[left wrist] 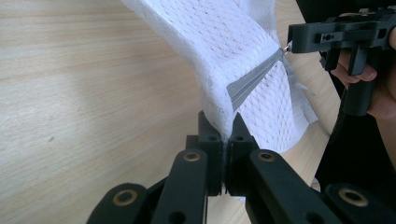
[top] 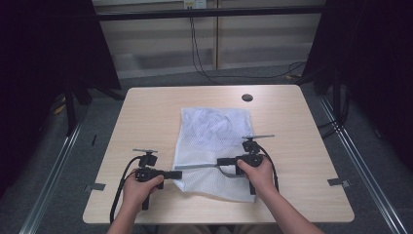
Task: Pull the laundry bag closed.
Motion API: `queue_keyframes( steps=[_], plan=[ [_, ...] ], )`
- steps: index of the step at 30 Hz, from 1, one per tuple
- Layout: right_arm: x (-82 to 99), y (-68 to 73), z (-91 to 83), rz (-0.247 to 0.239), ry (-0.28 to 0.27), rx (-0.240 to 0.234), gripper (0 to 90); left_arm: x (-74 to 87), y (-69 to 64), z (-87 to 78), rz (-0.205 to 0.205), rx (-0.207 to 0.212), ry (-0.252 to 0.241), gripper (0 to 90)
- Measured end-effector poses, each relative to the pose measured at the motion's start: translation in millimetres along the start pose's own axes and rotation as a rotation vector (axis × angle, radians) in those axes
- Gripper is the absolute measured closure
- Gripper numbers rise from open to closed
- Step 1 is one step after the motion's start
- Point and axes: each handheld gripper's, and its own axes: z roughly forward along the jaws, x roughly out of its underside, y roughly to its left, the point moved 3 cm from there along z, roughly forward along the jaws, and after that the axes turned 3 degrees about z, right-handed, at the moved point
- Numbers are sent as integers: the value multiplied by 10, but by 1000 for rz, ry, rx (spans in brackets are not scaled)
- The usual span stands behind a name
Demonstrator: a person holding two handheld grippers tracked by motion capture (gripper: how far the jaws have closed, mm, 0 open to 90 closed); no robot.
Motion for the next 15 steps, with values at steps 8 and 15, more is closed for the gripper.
queue_keyframes(
  steps=[8, 15],
  plan=[
    [-1, -22, -15, 5, 10, 3, 876, 5, 26, -26, 16, -14, 3, 881],
    [-1, -21, -23, 5, 12, 4, 876, 12, 6, -11, 1, -5, 4, 881]
  ],
)
